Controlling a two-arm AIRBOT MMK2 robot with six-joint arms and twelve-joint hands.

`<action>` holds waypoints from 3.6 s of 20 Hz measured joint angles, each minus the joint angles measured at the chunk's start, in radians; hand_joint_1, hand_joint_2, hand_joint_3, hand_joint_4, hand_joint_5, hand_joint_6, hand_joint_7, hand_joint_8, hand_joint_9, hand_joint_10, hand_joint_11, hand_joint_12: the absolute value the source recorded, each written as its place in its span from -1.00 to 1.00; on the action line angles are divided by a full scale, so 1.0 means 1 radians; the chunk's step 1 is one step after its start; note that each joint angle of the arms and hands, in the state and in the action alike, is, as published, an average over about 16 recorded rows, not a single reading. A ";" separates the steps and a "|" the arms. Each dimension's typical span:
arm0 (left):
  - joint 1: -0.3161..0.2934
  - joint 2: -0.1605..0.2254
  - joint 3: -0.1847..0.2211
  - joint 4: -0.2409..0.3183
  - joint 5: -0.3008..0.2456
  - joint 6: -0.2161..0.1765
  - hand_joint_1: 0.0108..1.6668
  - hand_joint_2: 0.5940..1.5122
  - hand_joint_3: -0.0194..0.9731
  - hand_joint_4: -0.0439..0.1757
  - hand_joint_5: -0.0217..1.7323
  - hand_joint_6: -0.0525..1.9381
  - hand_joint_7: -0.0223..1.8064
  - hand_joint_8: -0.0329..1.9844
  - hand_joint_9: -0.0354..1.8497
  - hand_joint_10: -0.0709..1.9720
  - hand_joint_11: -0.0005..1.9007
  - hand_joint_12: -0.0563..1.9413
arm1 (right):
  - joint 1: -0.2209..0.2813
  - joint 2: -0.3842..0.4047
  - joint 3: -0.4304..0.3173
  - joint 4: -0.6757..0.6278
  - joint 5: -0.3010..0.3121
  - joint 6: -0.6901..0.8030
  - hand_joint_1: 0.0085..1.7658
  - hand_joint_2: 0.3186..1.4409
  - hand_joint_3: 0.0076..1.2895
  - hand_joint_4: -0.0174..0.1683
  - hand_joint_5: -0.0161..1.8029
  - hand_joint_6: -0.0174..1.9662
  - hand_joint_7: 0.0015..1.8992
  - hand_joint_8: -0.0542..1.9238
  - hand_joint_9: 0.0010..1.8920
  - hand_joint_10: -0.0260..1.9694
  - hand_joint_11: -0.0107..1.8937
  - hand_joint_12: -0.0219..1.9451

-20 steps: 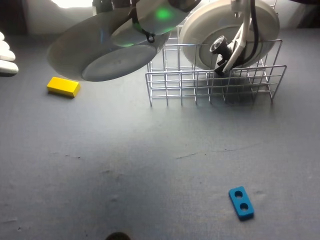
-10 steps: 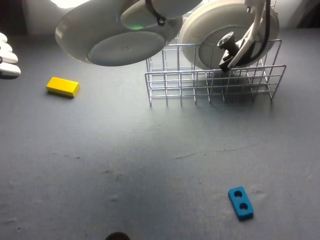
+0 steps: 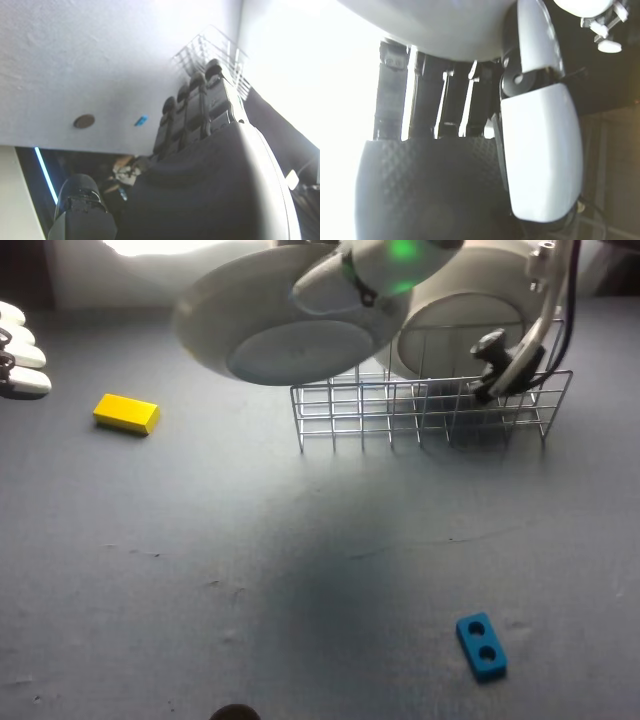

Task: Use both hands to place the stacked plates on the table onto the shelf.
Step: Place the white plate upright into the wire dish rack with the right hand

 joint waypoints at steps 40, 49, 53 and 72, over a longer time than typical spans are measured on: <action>0.000 0.000 -0.008 0.002 -0.001 0.007 -0.99 -0.17 -0.92 -0.59 -0.95 -0.94 -0.96 -0.97 -0.95 -0.92 -0.98 -0.94 | -0.087 0.068 0.071 0.015 -0.029 0.021 0.41 0.19 -0.99 -0.92 0.18 -0.34 0.25 -0.20 0.51 -0.93 -0.06 0.10; 0.000 0.000 -0.014 0.002 -0.003 0.012 -0.99 -0.17 -0.92 -0.59 -0.95 -0.94 -0.96 -0.97 -0.95 -0.92 -0.98 -0.94 | -0.106 0.067 0.094 0.010 -0.020 0.023 0.41 0.19 -0.99 -0.92 0.17 -0.34 0.24 -0.19 0.49 -0.93 -0.06 0.12; 0.000 0.000 -0.016 0.002 -0.004 0.014 -0.99 -0.17 -0.92 -0.59 -0.95 -0.94 -0.96 -0.97 -0.95 -0.92 -0.98 -0.94 | -0.120 0.064 0.107 0.008 -0.015 0.024 0.41 0.19 -0.99 -0.92 0.16 -0.33 0.23 -0.18 0.48 -0.93 -0.07 0.14; 0.000 0.000 -0.019 0.003 -0.006 0.018 -0.99 -0.16 -0.92 -0.59 -0.95 -0.94 -0.96 -0.97 -0.94 -0.92 -0.98 -0.94 | -0.180 0.038 0.135 -0.006 0.022 0.028 0.41 0.22 -0.99 -0.87 0.11 -0.25 0.18 -0.12 0.44 -0.93 -0.09 0.16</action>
